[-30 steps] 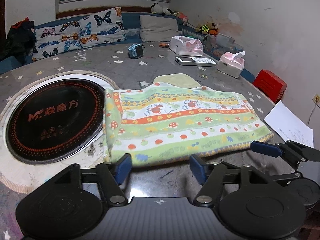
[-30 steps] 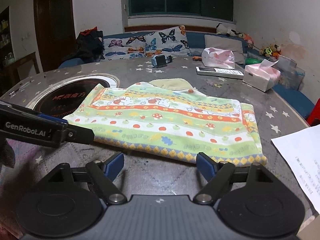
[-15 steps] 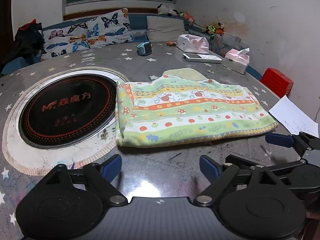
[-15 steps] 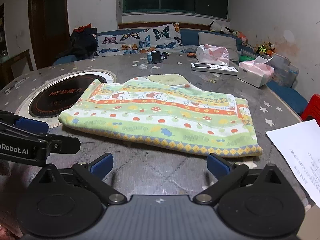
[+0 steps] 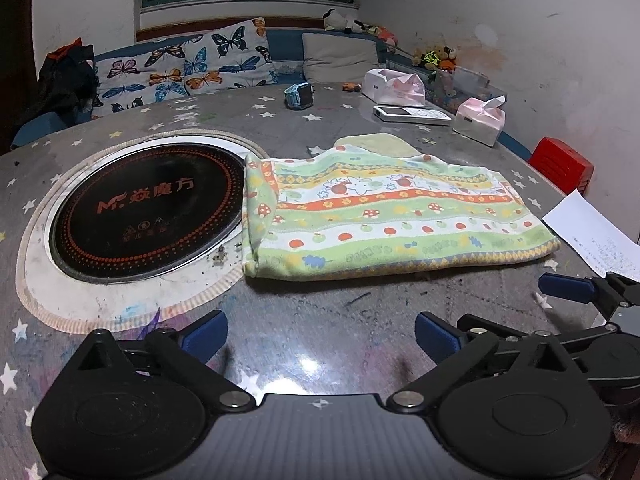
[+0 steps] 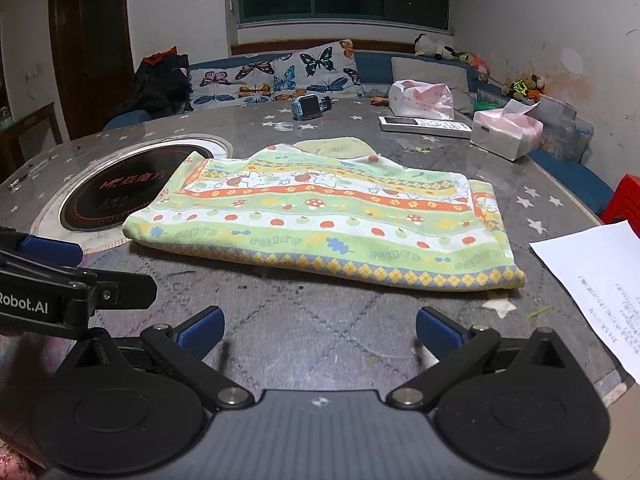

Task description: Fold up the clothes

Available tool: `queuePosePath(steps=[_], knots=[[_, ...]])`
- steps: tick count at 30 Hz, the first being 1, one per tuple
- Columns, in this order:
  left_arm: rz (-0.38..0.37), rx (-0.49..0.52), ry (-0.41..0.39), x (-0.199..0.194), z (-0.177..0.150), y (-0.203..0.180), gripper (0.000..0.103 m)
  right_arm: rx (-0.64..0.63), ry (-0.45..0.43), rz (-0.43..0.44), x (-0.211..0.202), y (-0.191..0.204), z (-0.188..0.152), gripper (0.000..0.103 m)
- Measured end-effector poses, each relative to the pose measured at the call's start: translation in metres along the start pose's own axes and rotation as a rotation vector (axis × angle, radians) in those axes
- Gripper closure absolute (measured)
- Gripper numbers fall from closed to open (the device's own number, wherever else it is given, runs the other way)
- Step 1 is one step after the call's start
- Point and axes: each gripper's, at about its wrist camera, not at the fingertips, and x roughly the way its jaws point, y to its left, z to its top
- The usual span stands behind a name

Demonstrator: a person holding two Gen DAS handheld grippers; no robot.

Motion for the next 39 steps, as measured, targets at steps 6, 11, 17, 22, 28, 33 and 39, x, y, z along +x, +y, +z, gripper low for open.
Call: queuePosePath(steps=[6, 11, 17, 22, 28, 33, 39], knots=[[0.013, 0.004, -0.001, -0.0021, -0.0022, -0.0006, 0.0, 0.004, 0.0, 0.001, -0.0013, 0.0015, -0.0024, 0.0], [0.02, -0.003, 0.003, -0.0028, -0.0041, 0.0002, 0.0, 0.007, 0.002, -0.001, -0.0016, 0.0018, -0.0042, 0.0], [0.02, -0.007, 0.002, -0.0036, -0.0055, 0.0003, 0.0, 0.01, 0.002, -0.003, -0.0023, 0.0013, -0.0054, 0.0], [0.017, -0.01, 0.004, -0.0042, -0.0067, -0.0001, 0.0, 0.015, 0.004, -0.005, -0.0032, 0.0013, -0.0066, 0.0], [0.014, -0.009, 0.003, -0.005, -0.0081, -0.001, 0.0, 0.022, 0.006, -0.002, -0.0035, 0.0014, -0.0082, 0.0], [0.016, -0.006, 0.0, -0.0061, -0.0084, -0.0022, 0.0, 0.019, 0.002, -0.003, -0.0047, 0.0019, -0.0088, 0.0], [0.016, -0.004, -0.003, -0.0067, -0.0085, -0.0027, 0.0, 0.022, 0.002, -0.003, -0.0049, 0.0018, -0.0088, 0.0]])
